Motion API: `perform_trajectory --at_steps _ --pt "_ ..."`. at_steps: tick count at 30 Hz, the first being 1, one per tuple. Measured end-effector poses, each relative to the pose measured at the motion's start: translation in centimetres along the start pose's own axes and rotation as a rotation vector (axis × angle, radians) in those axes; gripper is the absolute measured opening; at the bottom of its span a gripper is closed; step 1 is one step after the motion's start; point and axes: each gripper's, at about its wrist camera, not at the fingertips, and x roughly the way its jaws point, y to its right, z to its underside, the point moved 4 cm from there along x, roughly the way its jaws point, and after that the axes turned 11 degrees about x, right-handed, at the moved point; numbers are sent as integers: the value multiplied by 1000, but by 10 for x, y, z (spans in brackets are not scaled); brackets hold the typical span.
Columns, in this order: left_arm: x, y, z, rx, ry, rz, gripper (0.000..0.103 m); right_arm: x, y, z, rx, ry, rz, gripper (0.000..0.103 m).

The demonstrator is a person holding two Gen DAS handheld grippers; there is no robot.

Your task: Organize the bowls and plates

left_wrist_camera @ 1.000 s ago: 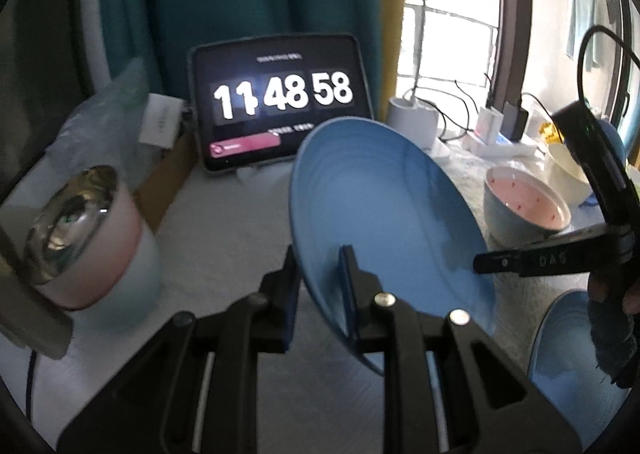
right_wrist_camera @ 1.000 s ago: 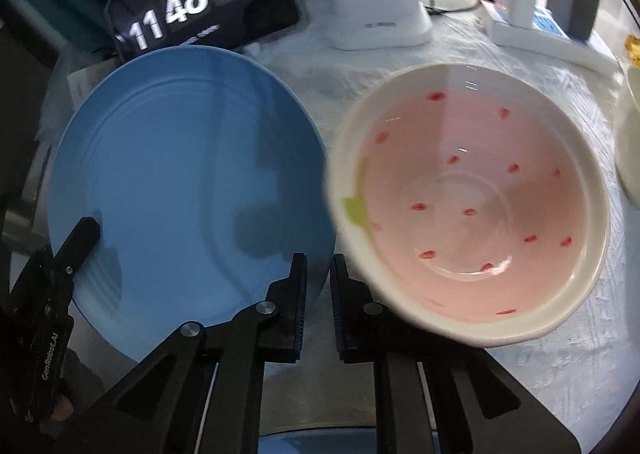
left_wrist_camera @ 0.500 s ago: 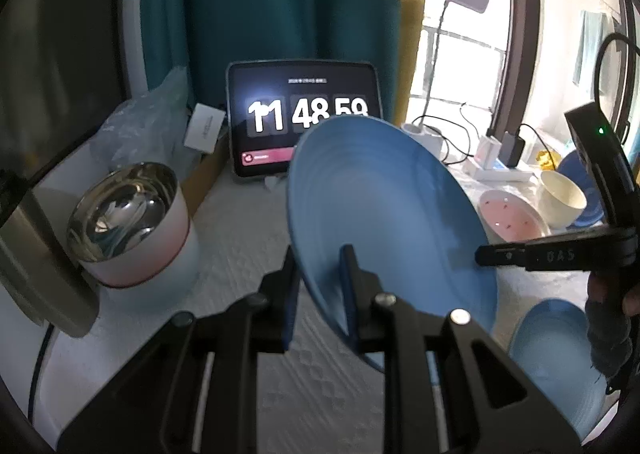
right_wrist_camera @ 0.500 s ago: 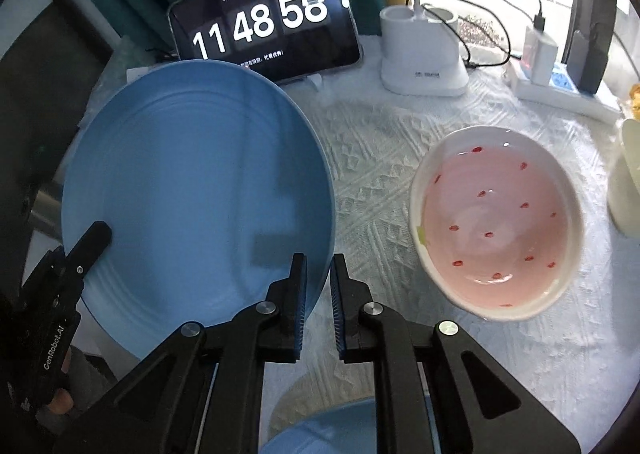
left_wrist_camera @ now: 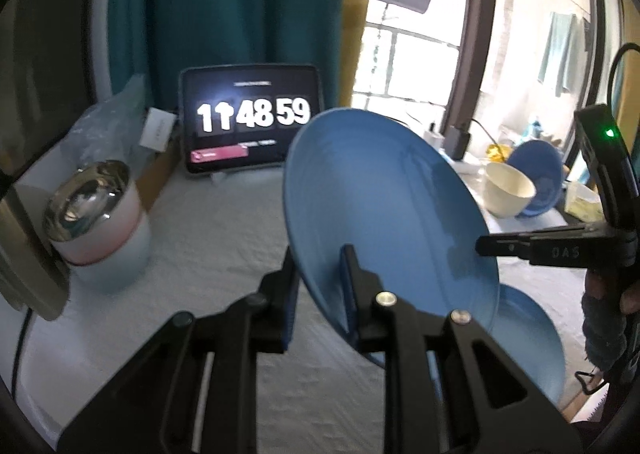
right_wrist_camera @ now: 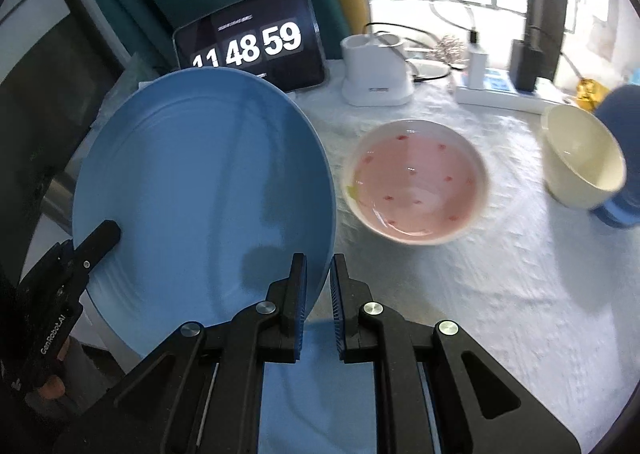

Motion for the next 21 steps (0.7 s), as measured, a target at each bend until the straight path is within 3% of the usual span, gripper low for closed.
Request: perform_trajectory --at_steps 21 --pt "2 95 21 136 -84 199 22 -62 80 68 127 30 109 13"
